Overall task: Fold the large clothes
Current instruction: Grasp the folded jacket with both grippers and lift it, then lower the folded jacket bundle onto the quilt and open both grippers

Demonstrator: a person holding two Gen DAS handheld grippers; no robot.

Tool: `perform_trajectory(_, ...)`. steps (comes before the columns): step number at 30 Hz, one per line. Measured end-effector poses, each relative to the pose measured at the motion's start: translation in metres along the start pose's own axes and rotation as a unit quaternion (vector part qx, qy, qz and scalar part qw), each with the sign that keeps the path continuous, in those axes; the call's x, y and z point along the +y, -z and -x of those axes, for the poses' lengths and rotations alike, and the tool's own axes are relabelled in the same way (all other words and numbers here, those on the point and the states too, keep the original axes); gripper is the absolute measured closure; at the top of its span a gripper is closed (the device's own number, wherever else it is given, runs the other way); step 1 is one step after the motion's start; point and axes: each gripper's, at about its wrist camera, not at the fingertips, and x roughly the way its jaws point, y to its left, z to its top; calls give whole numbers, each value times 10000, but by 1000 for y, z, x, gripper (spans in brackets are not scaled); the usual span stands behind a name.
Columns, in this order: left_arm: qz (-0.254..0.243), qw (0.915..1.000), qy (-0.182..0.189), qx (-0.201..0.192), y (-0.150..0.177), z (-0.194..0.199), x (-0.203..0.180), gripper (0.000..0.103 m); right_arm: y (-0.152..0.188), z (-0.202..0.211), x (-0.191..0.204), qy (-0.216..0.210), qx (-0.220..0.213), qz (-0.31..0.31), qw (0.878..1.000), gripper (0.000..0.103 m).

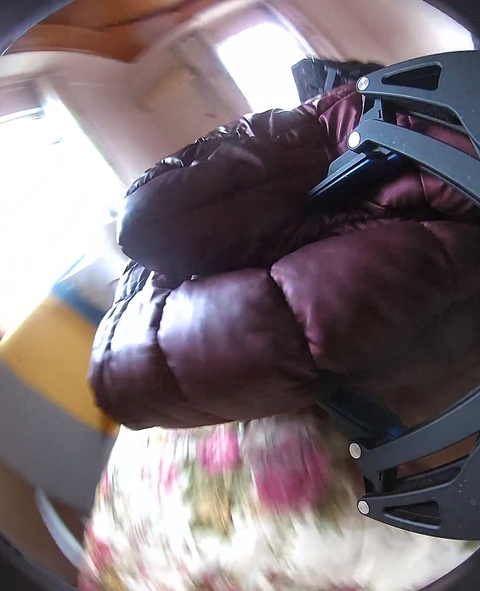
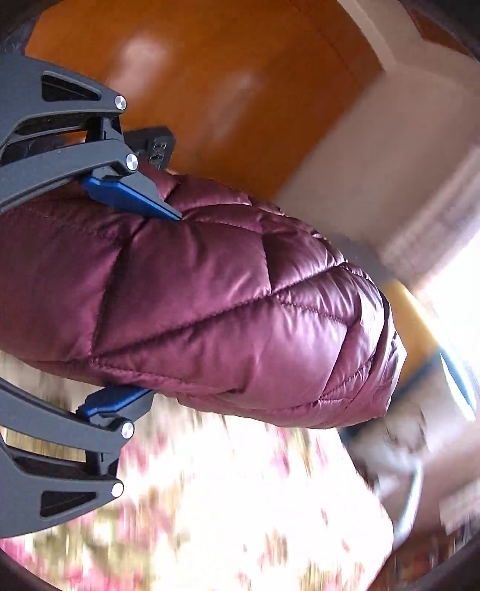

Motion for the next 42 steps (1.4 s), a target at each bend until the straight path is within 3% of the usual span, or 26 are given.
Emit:
perform_trajectory(3,-1070,9893,-913,388,-3,-57,-55,9,14,9,-50,748,62,-377,9965,26)
perform_trajectory(5,-1539,9794,-1230,449,-1,-70,-80,8,25,18,-70,835,-50,-503,9952,26)
perform_trajectory(8,-1986,9664,-1595,348,3,-68,-102,8,28,33,-64,949,-171,-317,9948,23)
perform_trajectory(12,-2203,9543,-2010,188,4,-64,-107,8,6,43,-27,1758,-566,366,9821,21)
perform_trajectory(16,-2180,9532,-2090,105,12,-57,-109,8,-3,20,28,2291,-510,1281,9636,33)
perform_trajectory(21,-2095,9529,-2192,70,17,-55,-87,8,1,-35,54,2761,203,1962,9407,35)
perform_trajectory(24,-1662,9632,-2102,193,14,-63,-54,8,-2,-71,53,3005,578,2127,9280,35)
perform_trajectory(27,-1394,9681,-2073,186,13,-61,-49,8,0,-83,53,3150,739,2198,9203,35)
perform_trajectory(30,-1456,9616,-2326,10,16,-49,-67,8,0,-74,55,3147,575,2191,9218,35)
perform_trajectory(37,-1762,9429,-2767,-577,21,-14,-107,4,5,-28,58,3028,-263,1583,9394,25)
perform_trajectory(42,-1909,9385,-2770,-780,28,2,-124,4,13,-6,62,2870,-549,1315,9473,20)
